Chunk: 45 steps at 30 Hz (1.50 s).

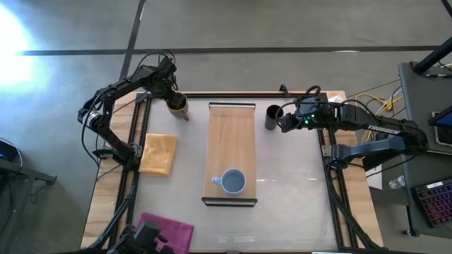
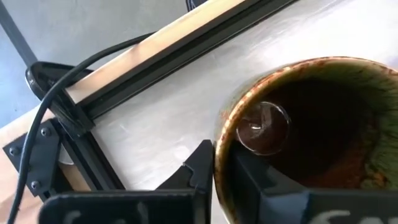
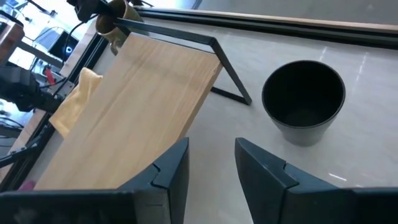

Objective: Stack small to large cups/mugs on shelf
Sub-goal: Put the green cup on the shelf

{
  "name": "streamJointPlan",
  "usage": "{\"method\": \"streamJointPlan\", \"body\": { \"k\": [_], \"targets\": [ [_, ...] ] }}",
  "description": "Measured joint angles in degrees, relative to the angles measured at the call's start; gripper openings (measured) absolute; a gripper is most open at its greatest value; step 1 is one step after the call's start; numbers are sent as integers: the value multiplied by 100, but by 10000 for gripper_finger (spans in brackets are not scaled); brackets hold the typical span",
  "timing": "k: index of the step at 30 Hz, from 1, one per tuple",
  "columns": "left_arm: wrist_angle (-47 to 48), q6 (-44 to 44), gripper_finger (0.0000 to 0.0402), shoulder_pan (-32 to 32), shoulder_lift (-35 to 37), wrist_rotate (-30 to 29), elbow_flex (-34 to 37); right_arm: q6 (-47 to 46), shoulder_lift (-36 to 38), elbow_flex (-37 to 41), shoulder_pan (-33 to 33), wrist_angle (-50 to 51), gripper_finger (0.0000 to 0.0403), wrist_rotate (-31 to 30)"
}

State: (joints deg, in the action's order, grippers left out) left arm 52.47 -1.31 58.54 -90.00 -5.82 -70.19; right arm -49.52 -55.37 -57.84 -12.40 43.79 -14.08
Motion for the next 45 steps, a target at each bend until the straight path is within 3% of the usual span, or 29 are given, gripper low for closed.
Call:
{"method": "streamJointPlan", "body": {
  "k": [4, 16, 29, 45],
  "targets": [
    [2, 199, 28, 0, -4, -33, 31, -2, 0, 0, 0, 0, 123, -98],
    [87, 618, 12, -68, 14, 255, 132, -105, 0, 0, 0, 1, 123, -99],
    [1464, 792, 8, -609, 150, 213, -758, -151, -2, 0, 0, 0, 123, -99],
    [2399, 486, 7, -1444, 433, 227, -1545, -98, -1, 0, 0, 0, 123, -99]
  ]
}}
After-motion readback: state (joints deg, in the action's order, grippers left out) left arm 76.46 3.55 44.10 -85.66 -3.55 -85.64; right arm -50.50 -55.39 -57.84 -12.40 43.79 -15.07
